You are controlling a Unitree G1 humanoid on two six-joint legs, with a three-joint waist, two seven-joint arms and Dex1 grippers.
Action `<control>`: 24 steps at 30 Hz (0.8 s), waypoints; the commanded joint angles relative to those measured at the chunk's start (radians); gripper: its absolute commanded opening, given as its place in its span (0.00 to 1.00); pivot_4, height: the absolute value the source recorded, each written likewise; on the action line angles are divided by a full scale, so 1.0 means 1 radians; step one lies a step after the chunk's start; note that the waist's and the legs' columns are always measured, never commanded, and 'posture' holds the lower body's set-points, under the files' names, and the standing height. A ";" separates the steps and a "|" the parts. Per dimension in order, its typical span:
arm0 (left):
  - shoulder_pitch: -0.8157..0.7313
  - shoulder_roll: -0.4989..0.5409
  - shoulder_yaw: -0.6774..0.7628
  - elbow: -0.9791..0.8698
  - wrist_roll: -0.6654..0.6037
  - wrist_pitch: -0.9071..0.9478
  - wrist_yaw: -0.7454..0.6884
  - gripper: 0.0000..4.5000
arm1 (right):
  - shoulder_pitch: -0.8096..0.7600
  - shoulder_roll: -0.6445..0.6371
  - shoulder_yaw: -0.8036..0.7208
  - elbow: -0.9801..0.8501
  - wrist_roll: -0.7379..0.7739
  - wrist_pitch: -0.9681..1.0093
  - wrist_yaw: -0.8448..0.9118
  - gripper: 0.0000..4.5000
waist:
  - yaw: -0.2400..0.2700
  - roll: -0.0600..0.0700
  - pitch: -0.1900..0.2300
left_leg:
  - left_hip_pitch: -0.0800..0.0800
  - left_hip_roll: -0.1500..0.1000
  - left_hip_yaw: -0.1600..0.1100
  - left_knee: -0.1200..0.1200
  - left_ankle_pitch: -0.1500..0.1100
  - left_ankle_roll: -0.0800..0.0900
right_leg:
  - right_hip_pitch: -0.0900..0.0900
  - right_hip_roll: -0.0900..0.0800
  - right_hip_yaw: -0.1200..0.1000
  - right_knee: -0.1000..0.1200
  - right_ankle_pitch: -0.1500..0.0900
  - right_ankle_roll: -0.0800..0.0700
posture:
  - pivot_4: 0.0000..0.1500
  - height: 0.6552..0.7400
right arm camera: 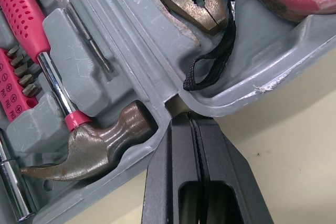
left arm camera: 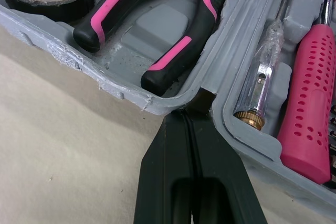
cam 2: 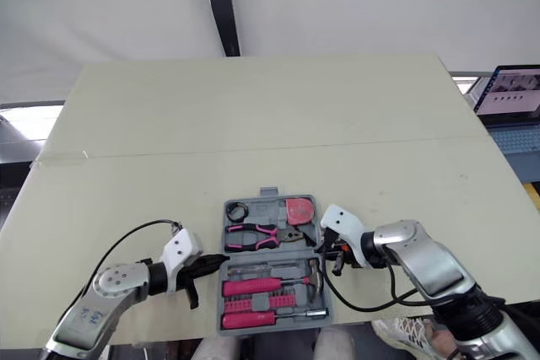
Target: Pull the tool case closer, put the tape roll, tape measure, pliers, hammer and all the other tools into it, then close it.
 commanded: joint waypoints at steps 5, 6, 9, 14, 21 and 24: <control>0.031 0.047 0.054 0.006 -0.001 -0.022 0.005 0.01 | 0.017 -0.010 -0.021 -0.030 0.035 -0.009 0.019 0.00 | -0.001 0.000 0.000 | 0.000 0.000 0.000 0.000 0.000 0.000 | 0.000 0.000 0.000 0.000 0.000 0.000 | 1.00 1.00; 0.042 0.065 0.092 0.001 -0.009 -0.030 0.003 0.01 | 0.024 -0.029 -0.052 -0.032 0.046 -0.006 0.023 0.00 | -0.001 0.000 0.000 | 0.000 0.000 0.000 0.000 0.000 0.000 | 0.000 0.000 0.000 0.000 0.000 0.000 | 1.00 1.00; 0.080 0.105 0.192 -0.026 -0.045 -0.059 -0.011 0.01 | 0.049 -0.079 -0.148 -0.042 0.090 0.000 0.034 0.00 | 0.000 0.000 0.000 | 0.000 0.000 0.000 0.000 0.000 0.000 | 0.000 0.000 0.000 -0.001 0.000 0.000 | 1.00 1.00; 0.185 0.137 0.331 -0.134 -0.209 -0.078 -0.132 0.01 | 0.066 -0.125 -0.290 -0.057 0.206 0.058 0.056 0.00 | 0.002 0.000 0.001 | -0.001 0.000 0.000 0.000 0.000 0.000 | 0.000 0.000 0.000 -0.002 0.000 0.000 | 1.00 1.00; 0.275 0.132 0.247 -0.314 -0.300 -0.081 -0.222 0.01 | 0.026 -0.119 -0.397 0.002 0.335 0.104 0.076 0.00 | 0.003 0.001 0.001 | 0.000 0.001 0.000 0.000 0.000 0.000 | 0.001 0.000 0.000 -0.002 0.000 0.000 | 1.00 1.00; 0.249 0.099 0.128 -0.270 -0.197 -0.168 -0.204 0.00 | -0.017 -0.067 -0.412 0.057 0.386 0.130 0.062 0.20 | 0.002 0.001 0.001 | 0.000 0.001 0.001 0.000 0.000 0.000 | 0.001 0.000 0.000 -0.002 0.000 0.000 | 1.00 1.00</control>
